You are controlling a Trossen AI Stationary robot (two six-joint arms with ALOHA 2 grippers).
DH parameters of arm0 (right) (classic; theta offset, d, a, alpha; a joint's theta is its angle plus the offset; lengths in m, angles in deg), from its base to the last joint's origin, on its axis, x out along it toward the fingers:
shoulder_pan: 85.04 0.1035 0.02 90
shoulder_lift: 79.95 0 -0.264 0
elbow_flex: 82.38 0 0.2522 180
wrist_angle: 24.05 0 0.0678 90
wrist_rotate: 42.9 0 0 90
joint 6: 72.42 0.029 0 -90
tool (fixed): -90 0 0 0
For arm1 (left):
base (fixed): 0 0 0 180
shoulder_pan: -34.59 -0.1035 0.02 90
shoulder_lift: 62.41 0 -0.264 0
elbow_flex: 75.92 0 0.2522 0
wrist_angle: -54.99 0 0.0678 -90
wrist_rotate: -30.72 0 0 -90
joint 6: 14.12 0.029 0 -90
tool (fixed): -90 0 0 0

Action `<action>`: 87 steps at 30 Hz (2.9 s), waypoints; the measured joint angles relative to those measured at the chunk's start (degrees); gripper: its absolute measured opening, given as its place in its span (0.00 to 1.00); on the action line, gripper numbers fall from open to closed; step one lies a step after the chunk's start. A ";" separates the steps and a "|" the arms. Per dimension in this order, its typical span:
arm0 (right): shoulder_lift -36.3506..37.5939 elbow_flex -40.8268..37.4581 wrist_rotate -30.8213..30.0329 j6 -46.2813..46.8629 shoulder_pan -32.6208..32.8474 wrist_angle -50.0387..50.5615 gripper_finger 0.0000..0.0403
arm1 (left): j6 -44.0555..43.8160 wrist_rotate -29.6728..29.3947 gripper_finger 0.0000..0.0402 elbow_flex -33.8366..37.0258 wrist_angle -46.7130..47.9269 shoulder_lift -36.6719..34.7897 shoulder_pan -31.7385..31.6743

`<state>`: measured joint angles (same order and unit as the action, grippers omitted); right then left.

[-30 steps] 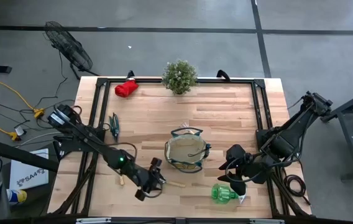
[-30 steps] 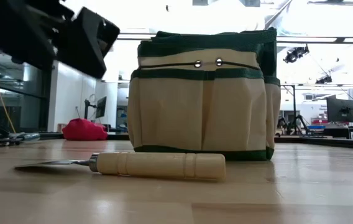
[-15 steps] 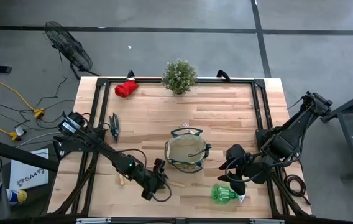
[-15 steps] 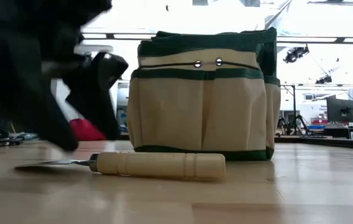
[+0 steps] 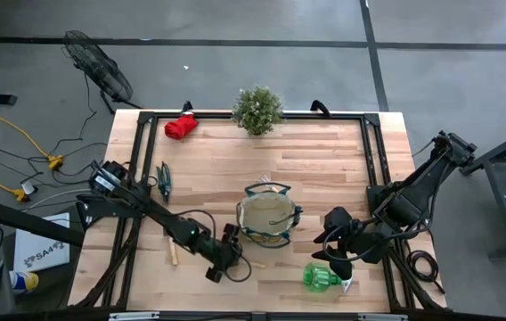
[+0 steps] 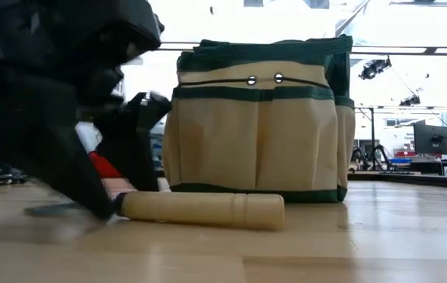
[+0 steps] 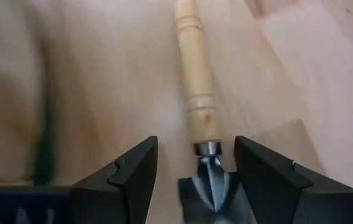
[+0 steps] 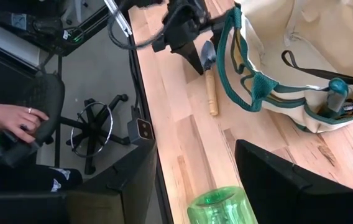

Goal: Pick & Place Garden tools in Gardening bag
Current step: Put the right brown trowel into the brown gardening bag

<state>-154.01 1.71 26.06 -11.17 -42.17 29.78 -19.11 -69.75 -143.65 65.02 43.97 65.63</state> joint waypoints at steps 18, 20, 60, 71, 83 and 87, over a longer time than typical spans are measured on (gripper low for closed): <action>0.00 0.00 0.02 0.01 -0.02 0.01 0.52 | -1.49 5.71 0.14 -0.11 0.52 1.36 0.05; 0.00 0.00 0.02 0.01 -0.01 0.01 0.52 | -2.12 5.92 0.12 -0.14 0.59 1.30 0.05; 0.00 0.00 -36.29 -18.57 -0.03 -24.59 0.52 | 4.75 -61.27 0.14 -43.84 19.38 -3.27 2.30; -1.96 0.00 -52.54 -26.62 -1.36 -51.17 0.52 | 22.86 -64.76 0.14 -43.96 4.04 -3.29 -0.80; -6.91 0.00 -61.41 -24.82 -2.60 -62.24 0.52 | 31.84 -67.13 0.14 -43.94 3.66 -3.29 -1.55; -6.95 0.00 -58.14 -21.89 -4.86 -62.23 0.52 | 33.33 -67.18 0.14 -43.94 3.83 -3.29 -1.55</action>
<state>-160.96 1.71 -32.08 -33.06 -47.03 -32.45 14.22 -136.93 -187.59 68.85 40.68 64.08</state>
